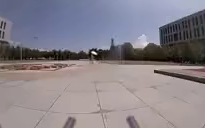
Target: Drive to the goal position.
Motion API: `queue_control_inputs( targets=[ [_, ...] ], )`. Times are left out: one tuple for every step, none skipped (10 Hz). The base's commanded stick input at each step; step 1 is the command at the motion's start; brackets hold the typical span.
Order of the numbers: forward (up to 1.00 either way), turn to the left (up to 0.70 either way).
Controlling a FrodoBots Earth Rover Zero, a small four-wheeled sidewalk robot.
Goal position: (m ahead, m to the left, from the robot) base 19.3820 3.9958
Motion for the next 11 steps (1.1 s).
queue_control_inputs(
  targets=[
    [1.00, 0.27],
    [1.00, 0.27],
    [1.00, 0.27],
    [1.00, 0.27],
    [1.00, 0.27],
    [1.00, 0.27],
    [1.00, 0.27],
    [1.00, 0.27],
    [1.00, 0.27],
    [1.00, 0.27],
    [1.00, 0.27]
  ],
)
